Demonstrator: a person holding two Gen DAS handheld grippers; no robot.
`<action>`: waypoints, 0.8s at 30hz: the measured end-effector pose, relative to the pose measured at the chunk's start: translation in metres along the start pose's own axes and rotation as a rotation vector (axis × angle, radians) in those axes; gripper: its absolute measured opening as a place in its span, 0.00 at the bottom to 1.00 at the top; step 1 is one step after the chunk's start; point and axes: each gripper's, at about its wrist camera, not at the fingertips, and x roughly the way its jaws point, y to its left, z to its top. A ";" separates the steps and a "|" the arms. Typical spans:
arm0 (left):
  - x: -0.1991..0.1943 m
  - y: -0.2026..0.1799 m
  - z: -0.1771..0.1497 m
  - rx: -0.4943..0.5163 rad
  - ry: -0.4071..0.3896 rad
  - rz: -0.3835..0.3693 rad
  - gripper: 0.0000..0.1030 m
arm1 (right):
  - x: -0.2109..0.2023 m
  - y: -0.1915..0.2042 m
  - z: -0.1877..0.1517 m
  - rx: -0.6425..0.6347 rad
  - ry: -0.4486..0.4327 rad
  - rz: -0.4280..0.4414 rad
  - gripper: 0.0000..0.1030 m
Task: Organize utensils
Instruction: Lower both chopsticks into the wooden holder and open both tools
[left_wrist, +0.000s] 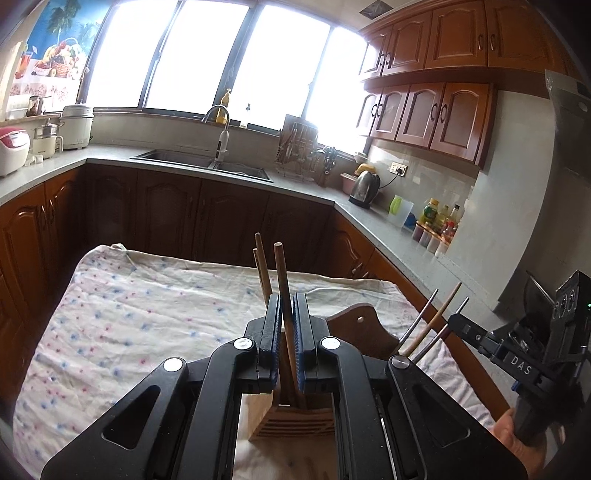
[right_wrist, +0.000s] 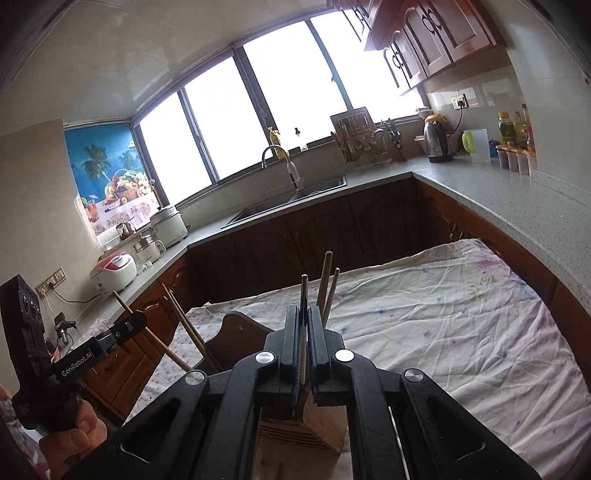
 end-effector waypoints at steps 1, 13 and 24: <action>0.003 0.000 -0.002 0.000 0.013 0.001 0.06 | 0.001 -0.001 -0.001 0.002 0.000 0.000 0.04; 0.008 0.009 0.000 -0.023 0.029 0.023 0.06 | 0.004 -0.002 0.003 0.013 0.012 0.002 0.04; -0.002 0.008 -0.001 -0.034 0.018 0.079 0.59 | -0.002 -0.011 0.003 0.047 0.014 0.028 0.47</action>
